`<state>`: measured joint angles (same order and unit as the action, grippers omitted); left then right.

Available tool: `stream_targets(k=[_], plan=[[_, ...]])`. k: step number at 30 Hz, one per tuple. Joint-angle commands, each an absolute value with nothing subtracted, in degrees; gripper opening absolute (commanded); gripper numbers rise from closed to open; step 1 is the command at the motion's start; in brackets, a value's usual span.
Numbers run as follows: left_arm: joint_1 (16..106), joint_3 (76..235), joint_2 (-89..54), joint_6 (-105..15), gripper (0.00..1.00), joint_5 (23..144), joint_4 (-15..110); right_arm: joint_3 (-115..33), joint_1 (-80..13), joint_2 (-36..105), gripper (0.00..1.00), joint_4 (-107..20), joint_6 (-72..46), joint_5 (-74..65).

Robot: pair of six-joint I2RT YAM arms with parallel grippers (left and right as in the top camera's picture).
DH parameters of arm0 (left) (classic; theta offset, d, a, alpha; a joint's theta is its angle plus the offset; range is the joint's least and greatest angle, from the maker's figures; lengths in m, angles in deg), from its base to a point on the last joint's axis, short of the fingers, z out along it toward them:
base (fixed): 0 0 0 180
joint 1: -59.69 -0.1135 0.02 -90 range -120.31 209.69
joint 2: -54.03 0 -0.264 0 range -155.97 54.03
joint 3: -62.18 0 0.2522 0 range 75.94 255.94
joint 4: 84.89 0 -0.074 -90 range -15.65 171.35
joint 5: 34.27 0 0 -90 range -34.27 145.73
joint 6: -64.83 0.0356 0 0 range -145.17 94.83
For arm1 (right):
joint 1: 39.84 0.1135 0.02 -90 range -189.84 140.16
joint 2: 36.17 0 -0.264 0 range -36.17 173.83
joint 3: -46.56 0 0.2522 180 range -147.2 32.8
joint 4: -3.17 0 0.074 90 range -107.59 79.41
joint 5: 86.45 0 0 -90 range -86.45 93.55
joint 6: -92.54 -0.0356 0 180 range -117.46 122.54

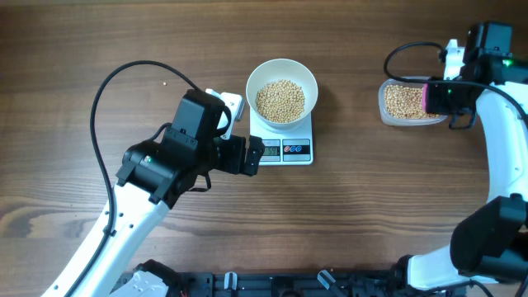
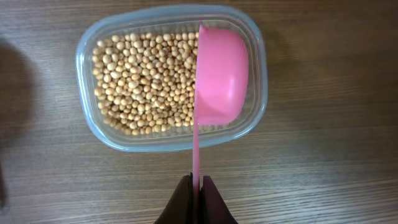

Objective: Scoop item into bowl and weigh 150g on scale
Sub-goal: 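Move the empty scoop with the right gripper back to the soybean tub, then dip the scoop into the soybeans with the right gripper and fill it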

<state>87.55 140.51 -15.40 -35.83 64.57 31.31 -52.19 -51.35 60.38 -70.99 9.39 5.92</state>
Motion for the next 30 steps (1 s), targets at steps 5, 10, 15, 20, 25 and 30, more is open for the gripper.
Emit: stream_targets(k=[5, 10, 15, 20, 25, 30], plan=[[87.85, 140.78, -15.53, -35.94, 1.0, 65.07, 31.44, -51.95, -50.89, 62.0, 0.04, -70.93, 8.56, 4.43], [87.85, 140.78, -15.53, -35.94, 1.0, 65.07, 31.44, -51.92, -50.89, 62.0, 0.04, -70.97, 8.56, 2.16], [87.85, 140.78, -15.53, -35.94, 1.0, 65.07, 31.44, -51.92, -50.89, 62.33, 0.04, -70.29, 8.56, 2.88], [87.85, 140.78, -15.53, -35.94, 1.0, 65.07, 31.44, -51.92, -50.89, 63.77, 0.04, -69.31, 8.58, 4.15], [87.85, 140.78, -15.53, -35.94, 1.0, 65.07, 31.44, -51.9, -50.89, 65.52, 0.04, -70.1, 8.56, 2.99], [87.85, 140.78, -15.53, -35.94, 1.0, 65.07, 31.44, -51.92, -50.89, 65.7, 0.04, -69.97, 10.09, -6.8]])
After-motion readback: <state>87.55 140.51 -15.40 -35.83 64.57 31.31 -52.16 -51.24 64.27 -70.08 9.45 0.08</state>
